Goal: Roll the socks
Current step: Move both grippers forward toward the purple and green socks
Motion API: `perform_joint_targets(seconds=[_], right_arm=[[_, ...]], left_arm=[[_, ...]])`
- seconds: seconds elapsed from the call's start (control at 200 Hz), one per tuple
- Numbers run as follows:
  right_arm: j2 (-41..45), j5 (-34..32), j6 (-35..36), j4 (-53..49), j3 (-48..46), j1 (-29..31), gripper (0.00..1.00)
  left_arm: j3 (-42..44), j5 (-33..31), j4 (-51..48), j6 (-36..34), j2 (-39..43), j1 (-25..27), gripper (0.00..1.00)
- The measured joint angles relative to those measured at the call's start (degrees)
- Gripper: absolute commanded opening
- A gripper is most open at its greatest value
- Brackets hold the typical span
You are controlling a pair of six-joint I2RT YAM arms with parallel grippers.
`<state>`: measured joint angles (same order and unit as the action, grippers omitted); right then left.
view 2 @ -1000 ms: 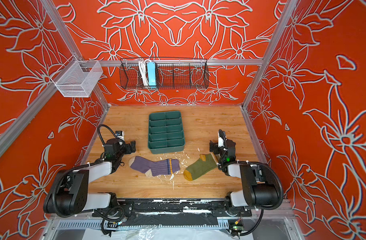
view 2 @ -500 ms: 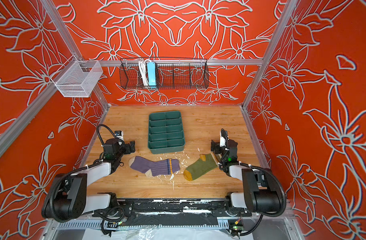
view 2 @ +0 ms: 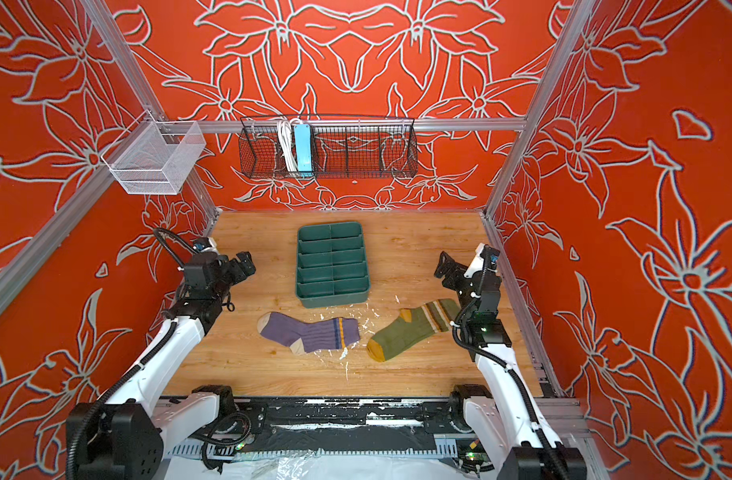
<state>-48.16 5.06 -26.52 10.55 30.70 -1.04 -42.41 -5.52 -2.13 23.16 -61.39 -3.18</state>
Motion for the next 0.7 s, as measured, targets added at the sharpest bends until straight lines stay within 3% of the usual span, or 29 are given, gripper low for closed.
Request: perform_joint_targets(seconds=[0.19, 0.435, 0.696], right_arm=[[-4.42, 12.24, -2.78, -13.57, 6.99, 2.69, 0.98], [-2.05, 15.91, -4.13, -27.52, 4.24, 18.56, 0.98], [-4.98, 12.59, -5.7, -33.83, 0.0, 22.36, 0.98]], left_arm=[[-0.63, 7.02, -6.99, 6.08, 2.82, 0.02, 0.98], [-2.25, 14.62, -19.8, 8.59, 7.23, 1.44, 1.0], [-2.86, 13.99, -30.38, 14.95, 1.51, 17.11, 0.99]])
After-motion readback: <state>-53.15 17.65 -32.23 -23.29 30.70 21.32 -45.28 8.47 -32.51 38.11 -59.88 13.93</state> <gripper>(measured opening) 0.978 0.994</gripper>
